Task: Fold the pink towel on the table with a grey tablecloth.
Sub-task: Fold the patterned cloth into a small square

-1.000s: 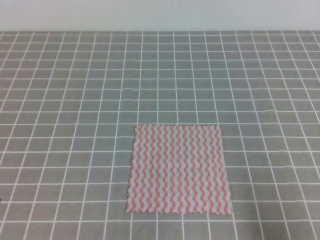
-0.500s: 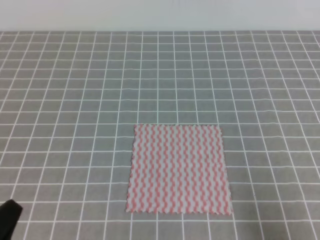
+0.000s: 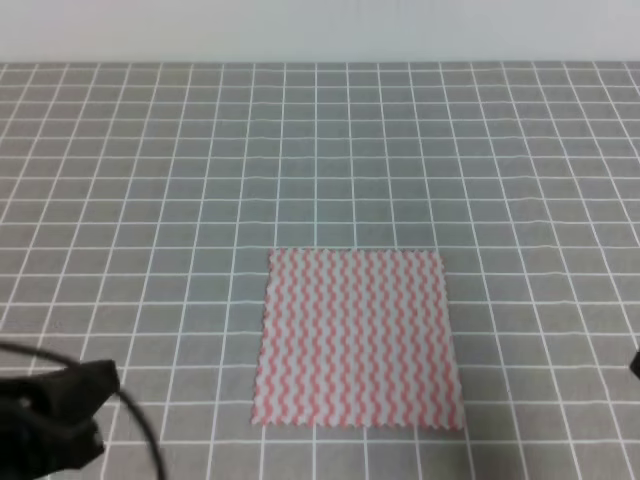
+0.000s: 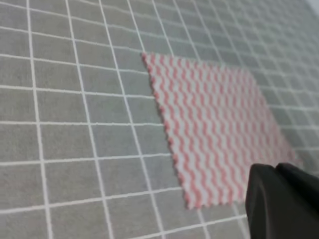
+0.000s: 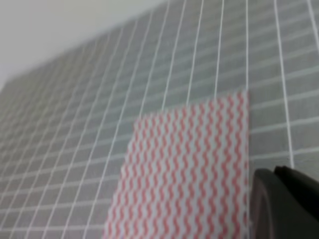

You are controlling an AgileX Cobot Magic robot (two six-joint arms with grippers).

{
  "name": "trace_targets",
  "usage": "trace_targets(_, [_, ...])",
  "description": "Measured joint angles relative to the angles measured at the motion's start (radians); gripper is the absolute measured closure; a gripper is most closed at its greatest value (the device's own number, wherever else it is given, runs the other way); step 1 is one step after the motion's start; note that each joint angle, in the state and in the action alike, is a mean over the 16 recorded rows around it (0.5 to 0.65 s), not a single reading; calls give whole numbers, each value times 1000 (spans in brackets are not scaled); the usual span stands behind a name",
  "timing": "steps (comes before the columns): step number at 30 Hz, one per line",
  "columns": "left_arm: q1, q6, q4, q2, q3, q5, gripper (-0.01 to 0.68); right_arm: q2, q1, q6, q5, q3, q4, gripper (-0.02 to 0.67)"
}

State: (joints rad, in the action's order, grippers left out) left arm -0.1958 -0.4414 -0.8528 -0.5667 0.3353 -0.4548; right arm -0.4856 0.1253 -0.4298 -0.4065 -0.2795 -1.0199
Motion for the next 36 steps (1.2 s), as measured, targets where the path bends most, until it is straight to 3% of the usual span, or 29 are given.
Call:
trace_targets(9, [-36, -286, -114, -319, 135, -32, 677, -233, 5, -9, -128, -91, 31, 666])
trace_targets(17, [-171, -473, -248, -521, 218, 28, 676, -424, 108, -18, -155, -177, 23, 666])
trace_targets(23, [-272, -513, -276, -601, 258, 84, 676, -561, 260, 19, -102, -236, 54, 666])
trace_targets(28, [-311, -517, -269, -628, 274, 104, 676, -662, 369, 77, -52, -272, 121, 666])
trace_targets(36, [-317, -521, -262, -633, 276, 100, 677, -790, 413, 193, -44, -309, 275, 619])
